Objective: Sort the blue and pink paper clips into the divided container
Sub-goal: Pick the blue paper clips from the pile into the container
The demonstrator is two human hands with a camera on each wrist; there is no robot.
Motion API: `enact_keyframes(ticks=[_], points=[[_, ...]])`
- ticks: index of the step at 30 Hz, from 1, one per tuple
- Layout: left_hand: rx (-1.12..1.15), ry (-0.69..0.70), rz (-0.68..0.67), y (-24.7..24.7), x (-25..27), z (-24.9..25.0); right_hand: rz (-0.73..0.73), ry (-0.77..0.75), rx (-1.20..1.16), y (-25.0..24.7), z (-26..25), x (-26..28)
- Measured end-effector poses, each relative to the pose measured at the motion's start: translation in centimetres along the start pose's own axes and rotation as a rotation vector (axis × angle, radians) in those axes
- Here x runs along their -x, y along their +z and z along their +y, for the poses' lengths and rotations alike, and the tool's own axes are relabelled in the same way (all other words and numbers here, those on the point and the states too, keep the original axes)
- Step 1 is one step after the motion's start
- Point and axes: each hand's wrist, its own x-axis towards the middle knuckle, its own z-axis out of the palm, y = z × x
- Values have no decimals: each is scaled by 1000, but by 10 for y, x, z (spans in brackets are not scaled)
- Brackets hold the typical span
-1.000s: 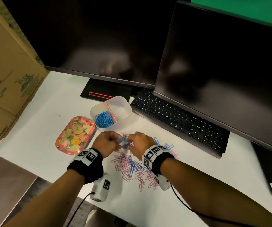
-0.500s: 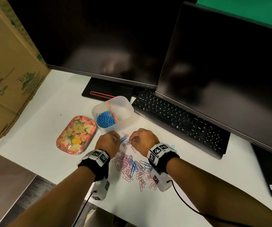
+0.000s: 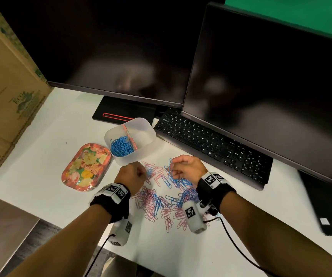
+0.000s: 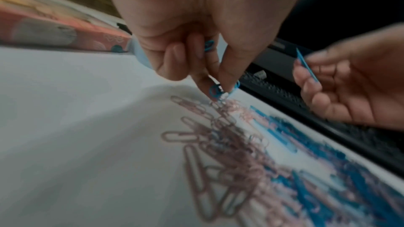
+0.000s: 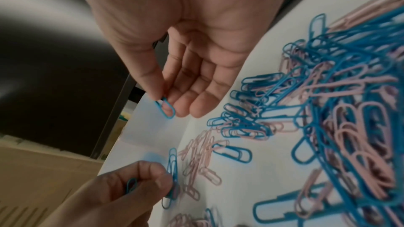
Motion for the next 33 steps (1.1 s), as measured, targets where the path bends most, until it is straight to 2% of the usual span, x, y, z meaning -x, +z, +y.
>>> enact_keyframes(ticks=[5, 13, 15, 16, 19, 22, 24, 26, 29, 31, 33], points=[[402, -60, -101, -5, 0, 1, -28, 30, -119, -9, 1, 4], [1012, -295, -266, -3, 6, 12, 61, 127, -212, -11, -1, 4], [1146, -314, -317, -4, 9, 16, 106, 129, -98, -11, 2, -1], [1186, -320, -321, -3, 10, 18, 120, 105, 45, -11, 3, -4], [1219, -360, -321, -1, 9, 22, 138, -16, 673, -7, 4, -8], [1087, -417, -317, 4, 6, 27, 128, -57, 1010, 2, 1, -11], [860, -373, -270, 9, 7, 33, 98, -100, 1197, 10, -2, -16], [561, -256, -219, 14, 12, 39, 76, -112, 1307, 16, -3, -23], [93, -19, -152, 22, 20, 41, 83, -35, 1417, 24, -2, -32], [-139, 115, -146, 24, 21, 37, 103, -3, 1404, 25, 0, -34], [-340, 252, -187, 26, 19, 34, 137, -2, 1253, 19, 2, -35]])
